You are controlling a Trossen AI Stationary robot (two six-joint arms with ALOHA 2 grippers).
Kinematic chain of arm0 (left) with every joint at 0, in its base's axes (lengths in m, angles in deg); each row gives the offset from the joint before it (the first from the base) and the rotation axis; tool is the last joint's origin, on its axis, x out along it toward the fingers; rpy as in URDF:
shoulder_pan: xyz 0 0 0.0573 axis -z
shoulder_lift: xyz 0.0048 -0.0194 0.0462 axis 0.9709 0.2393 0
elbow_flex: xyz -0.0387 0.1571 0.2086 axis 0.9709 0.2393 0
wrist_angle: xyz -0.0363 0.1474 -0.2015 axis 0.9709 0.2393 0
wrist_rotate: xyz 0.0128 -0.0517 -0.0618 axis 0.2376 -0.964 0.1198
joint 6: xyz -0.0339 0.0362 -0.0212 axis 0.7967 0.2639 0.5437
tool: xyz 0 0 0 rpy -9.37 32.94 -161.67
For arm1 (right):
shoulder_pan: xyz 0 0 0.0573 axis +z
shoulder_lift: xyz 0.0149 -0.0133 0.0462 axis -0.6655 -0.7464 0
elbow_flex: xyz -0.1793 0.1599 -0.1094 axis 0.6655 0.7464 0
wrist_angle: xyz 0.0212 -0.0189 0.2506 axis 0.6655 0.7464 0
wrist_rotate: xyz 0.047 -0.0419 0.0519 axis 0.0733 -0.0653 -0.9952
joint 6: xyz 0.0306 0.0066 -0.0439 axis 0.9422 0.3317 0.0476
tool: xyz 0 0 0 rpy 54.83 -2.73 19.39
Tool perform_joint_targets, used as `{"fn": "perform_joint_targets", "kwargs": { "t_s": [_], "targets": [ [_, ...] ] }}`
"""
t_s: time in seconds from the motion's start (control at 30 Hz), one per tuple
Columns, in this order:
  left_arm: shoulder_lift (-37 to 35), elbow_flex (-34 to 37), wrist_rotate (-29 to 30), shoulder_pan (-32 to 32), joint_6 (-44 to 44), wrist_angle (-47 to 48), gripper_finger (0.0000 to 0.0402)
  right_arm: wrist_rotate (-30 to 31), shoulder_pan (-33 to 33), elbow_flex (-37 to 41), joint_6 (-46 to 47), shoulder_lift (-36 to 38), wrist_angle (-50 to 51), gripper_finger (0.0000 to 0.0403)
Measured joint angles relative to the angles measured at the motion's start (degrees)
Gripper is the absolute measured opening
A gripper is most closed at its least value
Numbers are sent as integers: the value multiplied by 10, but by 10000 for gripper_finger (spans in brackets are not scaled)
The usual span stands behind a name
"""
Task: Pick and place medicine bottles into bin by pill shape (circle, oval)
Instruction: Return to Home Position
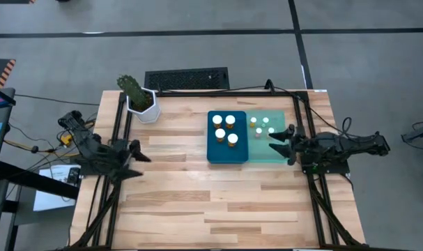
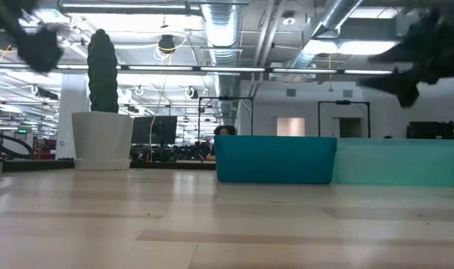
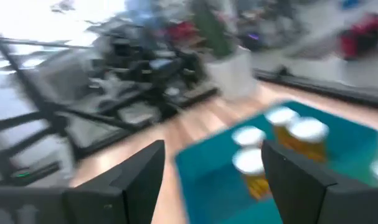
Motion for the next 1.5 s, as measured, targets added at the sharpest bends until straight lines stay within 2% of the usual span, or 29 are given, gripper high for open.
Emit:
{"fn": "perform_joint_targets", "kwargs": {
  "t_s": [0.1, 0.17, 0.37, 0.47, 0.6, 0.7, 0.8, 1.03, 1.13, 1.33, 1.5],
  "targets": [
    [0, 0, -95, 0, -92, -64, 300, -61, 0, -1, -46, 0, -31, 276],
    [0, 0, -119, 0, -116, -69, 300, -77, -1, -1, -67, 0, -33, 276],
    [-1, 5, -131, -9, -114, -25, 300, -95, -2, -1, -87, 0, -29, 276],
    [-1, 35, -163, -14, -120, -74, 300, -114, -2, -1, -90, 0, -27, 276],
    [-1, 111, -197, -24, -119, -176, 300, -126, -2, -2, -95, 0, -23, 276],
    [3, 115, -195, -36, -102, -157, 300, -126, -2, 3, -102, 0, -26, 276],
    [-2, 116, -197, -54, -139, -171, 300, -136, -2, 38, -104, -1, -73, 276],
    [-1, 116, -218, -138, -187, -179, 300, -164, -1, 42, -109, -2, -76, 276],
    [-1, 116, -253, -193, -197, -179, 300, -169, -1, 42, -122, 0, -73, 276],
    [0, 117, -373, -312, -181, -163, 300, -169, -2, 42, -153, 0, -67, 276],
    [0, 117, -407, -371, -184, -168, 300, -169, -14, 42, -179, 0, -66, 276]
  ]
}}
